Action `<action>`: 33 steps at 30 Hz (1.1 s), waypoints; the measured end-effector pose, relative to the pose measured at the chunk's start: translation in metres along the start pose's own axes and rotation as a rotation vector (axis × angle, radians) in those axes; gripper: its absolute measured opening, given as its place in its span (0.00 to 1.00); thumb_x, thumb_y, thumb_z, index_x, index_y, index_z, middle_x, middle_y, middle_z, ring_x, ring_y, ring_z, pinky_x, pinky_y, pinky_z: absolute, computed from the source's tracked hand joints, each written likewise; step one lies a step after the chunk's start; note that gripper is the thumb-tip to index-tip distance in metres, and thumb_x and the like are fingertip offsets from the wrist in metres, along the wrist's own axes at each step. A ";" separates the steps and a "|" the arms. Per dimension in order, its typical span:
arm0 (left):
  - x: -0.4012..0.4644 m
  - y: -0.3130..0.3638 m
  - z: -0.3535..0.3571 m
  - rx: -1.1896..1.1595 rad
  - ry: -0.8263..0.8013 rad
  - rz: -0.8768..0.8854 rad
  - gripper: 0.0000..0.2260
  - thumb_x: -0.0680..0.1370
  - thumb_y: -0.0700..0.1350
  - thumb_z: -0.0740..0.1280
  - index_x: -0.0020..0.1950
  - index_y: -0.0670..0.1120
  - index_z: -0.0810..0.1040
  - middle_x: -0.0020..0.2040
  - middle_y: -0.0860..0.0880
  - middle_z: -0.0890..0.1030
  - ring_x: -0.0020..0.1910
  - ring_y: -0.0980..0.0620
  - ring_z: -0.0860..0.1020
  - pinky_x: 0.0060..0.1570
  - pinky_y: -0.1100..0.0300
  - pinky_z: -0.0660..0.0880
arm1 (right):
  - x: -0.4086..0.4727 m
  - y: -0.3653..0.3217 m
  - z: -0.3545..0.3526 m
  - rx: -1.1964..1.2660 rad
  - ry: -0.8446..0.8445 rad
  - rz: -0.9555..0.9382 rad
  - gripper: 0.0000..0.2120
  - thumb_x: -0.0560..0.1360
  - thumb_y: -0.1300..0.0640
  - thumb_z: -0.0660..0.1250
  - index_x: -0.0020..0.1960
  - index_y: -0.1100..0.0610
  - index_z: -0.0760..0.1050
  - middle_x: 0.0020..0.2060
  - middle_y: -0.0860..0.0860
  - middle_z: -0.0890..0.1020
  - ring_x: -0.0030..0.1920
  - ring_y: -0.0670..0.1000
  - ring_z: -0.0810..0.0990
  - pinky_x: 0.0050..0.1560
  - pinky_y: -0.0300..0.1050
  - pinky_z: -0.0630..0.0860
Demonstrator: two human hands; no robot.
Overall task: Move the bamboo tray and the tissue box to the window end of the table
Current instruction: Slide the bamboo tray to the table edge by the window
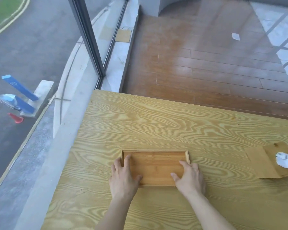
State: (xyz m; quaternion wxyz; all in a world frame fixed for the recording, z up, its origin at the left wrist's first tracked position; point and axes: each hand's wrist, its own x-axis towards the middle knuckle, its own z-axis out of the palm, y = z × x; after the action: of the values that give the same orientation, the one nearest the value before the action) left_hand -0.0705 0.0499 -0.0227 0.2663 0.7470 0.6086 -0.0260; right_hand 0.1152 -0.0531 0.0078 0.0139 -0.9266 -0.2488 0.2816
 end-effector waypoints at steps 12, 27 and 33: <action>0.008 -0.117 -0.055 -0.218 0.204 -0.358 0.36 0.68 0.59 0.76 0.73 0.60 0.65 0.72 0.47 0.66 0.72 0.46 0.65 0.59 0.47 0.75 | -0.007 -0.164 0.028 -0.158 -0.005 -0.400 0.29 0.77 0.44 0.72 0.76 0.46 0.70 0.65 0.54 0.72 0.65 0.57 0.74 0.63 0.52 0.75; -0.029 -0.162 -0.047 -0.264 0.205 -0.579 0.38 0.69 0.63 0.72 0.76 0.62 0.61 0.54 0.49 0.62 0.58 0.47 0.70 0.54 0.54 0.74 | -0.002 -0.291 0.065 -0.349 -0.132 -0.785 0.33 0.75 0.43 0.74 0.78 0.46 0.68 0.80 0.57 0.63 0.79 0.61 0.61 0.77 0.61 0.63; -0.035 -0.168 -0.044 -0.098 0.248 -0.520 0.33 0.69 0.68 0.65 0.72 0.61 0.66 0.53 0.52 0.67 0.54 0.49 0.72 0.56 0.53 0.70 | -0.006 -0.275 0.071 -0.251 -0.221 -0.841 0.41 0.75 0.41 0.74 0.82 0.44 0.60 0.85 0.53 0.50 0.84 0.57 0.46 0.83 0.61 0.49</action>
State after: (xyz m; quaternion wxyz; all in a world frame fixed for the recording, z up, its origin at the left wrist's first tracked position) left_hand -0.2475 0.0570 -0.0341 0.2099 0.5498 0.8080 0.0275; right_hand -0.0509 0.1771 -0.0035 -0.0118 -0.7039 -0.6359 0.3162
